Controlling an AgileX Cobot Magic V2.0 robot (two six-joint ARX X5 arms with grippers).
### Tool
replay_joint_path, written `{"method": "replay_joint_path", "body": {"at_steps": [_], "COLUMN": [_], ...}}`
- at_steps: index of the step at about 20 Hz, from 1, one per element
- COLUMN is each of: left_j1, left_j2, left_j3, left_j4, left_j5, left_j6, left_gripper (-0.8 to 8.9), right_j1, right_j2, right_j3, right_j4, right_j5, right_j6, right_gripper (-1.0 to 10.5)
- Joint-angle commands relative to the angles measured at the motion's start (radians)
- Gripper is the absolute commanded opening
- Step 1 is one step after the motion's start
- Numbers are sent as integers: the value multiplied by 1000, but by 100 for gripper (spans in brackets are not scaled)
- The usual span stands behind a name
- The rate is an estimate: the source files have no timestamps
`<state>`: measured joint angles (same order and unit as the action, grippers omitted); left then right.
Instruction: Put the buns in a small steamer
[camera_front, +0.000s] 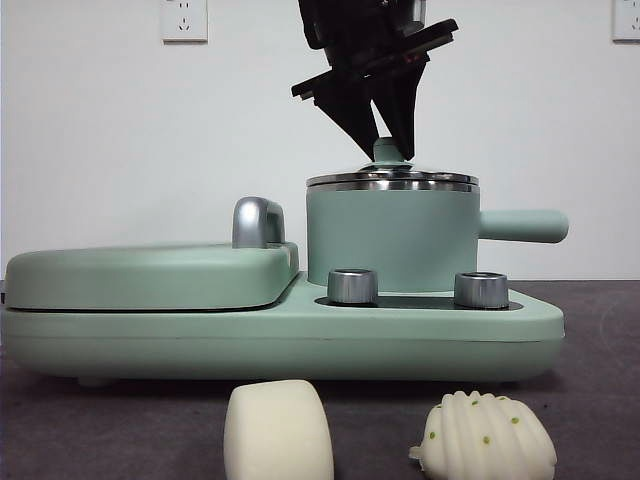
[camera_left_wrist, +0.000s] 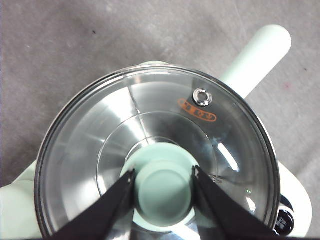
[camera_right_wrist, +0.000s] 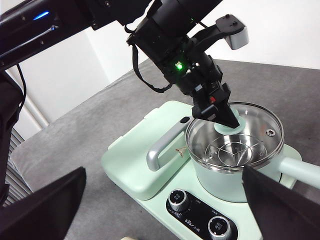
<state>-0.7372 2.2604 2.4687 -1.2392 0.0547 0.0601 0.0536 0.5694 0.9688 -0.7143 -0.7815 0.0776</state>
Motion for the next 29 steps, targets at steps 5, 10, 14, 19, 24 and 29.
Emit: {"method": "replay_joint_path", "body": {"at_steps": [5,10,14,19,24,29], "left_j1": [-8,20,80,188,303,404], "left_j2": [42,42,28,19,19,19], "left_j3": [187,351,378,378,378,378], "left_j4": [-98,-193,-205,-205,-206,-205], "left_j5": [-4,-14,-14,-14,-14,-14], "left_j6": [-3,-34,-45,-50,-54,-73], "left_gripper": [55,55,55,55,55,47], "right_j1": [3,37,177,502,813,979], "right_j2": [17,108,216,395,613,838], "right_j3": [15,24,71,165,178,178], "right_j4": [2,-35,-97,-140,-138,-108], "right_j5": [1,-10,51,314,529,651], "right_j6": [-6,62,90,187,335,409], "right_gripper": [499,498,490,490,489,489]}}
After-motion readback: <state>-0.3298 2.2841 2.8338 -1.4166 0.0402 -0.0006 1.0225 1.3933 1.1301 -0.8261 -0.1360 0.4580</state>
